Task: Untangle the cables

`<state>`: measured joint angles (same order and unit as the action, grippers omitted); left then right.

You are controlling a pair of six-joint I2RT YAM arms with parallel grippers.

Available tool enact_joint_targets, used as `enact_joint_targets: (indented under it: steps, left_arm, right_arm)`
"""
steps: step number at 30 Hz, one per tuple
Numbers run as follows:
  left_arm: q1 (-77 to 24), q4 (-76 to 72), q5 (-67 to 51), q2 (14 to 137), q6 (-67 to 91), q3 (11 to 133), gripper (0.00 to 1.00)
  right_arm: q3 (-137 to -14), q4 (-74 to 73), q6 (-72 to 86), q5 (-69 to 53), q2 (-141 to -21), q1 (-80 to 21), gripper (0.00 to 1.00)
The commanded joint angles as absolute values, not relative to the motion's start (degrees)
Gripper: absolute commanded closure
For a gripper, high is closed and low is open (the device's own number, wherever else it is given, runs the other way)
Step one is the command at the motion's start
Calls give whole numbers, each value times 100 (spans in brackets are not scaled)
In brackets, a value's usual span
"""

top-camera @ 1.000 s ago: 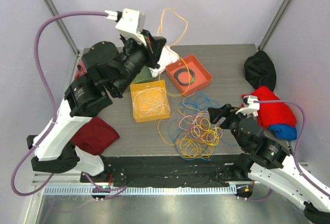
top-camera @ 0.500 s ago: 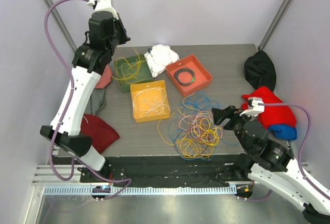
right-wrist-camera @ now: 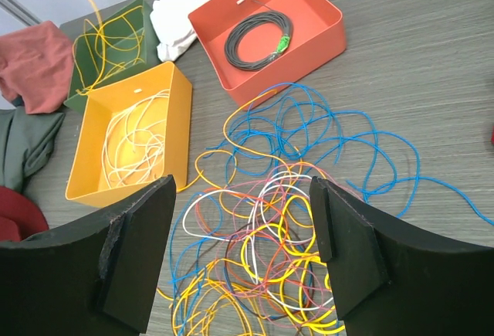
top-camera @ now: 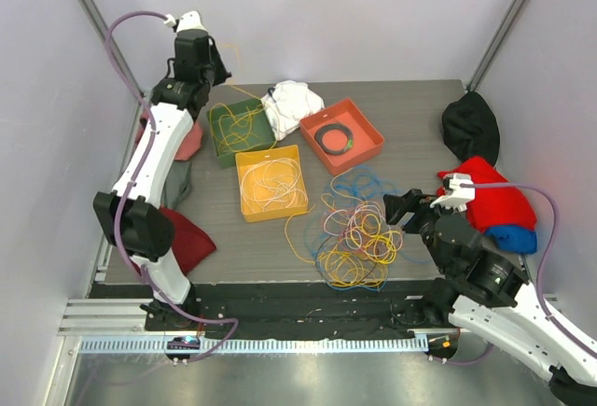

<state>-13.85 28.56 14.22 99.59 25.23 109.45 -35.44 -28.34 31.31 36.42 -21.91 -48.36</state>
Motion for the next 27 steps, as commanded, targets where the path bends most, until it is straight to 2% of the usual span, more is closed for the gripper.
enact_joint_targets:
  steps: [1, 16, 27]
  left_arm:
    - [-1196, 1873, 1424, 10204, 2646, 10539, 100]
    - [-888, 1002, 1810, 10125, 2488, 10309, 100]
    - [-888, 378, 2153, 10029, 2136, 10151, 100]
  right_arm:
    - [-3700, -2646, 2988, 3867, -2320, -4851, 21]
    - [-3612, -2277, 2874, 3885, -2768, -4843, 21]
    - [-3568, -2320, 2909, 3858, -2611, -4851, 22]
